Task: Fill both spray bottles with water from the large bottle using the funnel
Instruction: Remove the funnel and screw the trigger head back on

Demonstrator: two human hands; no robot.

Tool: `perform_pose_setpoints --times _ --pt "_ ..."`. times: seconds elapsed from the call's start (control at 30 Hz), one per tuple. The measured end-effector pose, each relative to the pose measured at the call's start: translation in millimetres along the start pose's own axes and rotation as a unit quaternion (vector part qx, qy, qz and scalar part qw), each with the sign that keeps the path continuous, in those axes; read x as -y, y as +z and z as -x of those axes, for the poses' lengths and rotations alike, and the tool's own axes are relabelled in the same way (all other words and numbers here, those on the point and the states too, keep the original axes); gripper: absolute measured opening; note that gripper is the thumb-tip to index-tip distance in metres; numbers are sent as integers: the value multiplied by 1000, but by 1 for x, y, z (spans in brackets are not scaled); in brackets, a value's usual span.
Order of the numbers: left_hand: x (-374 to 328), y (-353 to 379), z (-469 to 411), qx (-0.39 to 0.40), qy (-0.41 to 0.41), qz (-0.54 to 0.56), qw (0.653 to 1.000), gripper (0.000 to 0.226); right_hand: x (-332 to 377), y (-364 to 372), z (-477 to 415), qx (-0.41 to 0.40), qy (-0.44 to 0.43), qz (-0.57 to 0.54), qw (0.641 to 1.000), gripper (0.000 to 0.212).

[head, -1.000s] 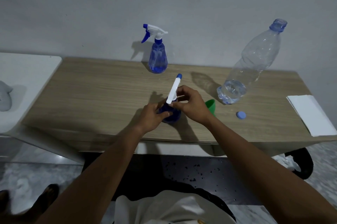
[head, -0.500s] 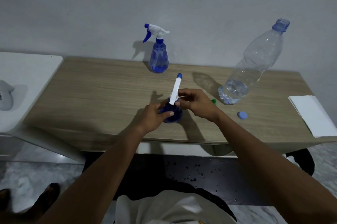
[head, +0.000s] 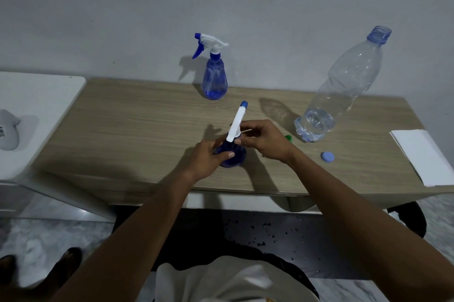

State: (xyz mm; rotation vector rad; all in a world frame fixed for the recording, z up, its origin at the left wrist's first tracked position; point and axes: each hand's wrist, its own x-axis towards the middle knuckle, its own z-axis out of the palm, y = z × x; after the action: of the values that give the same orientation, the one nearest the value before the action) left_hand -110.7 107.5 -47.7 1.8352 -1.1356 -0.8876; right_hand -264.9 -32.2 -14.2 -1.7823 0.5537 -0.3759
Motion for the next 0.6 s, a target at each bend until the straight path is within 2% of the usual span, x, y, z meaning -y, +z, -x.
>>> perform_pose_setpoints --times 0.2,0.4,0.5,0.6 --pt "-2 2 1 -25 -8 0 1000 34 -2 9 2 -45 -12 10 999 31" --pt "-3 1 2 -25 -14 5 1000 29 -6 23 6 -114 2 25 993 38" --pt "-4 4 3 -24 -7 -2 1000 36 -6 29 11 -200 -10 79 977 61" --pt "-9 5 6 -27 -13 -2 1000 33 -4 30 8 -186 -25 70 980 83"
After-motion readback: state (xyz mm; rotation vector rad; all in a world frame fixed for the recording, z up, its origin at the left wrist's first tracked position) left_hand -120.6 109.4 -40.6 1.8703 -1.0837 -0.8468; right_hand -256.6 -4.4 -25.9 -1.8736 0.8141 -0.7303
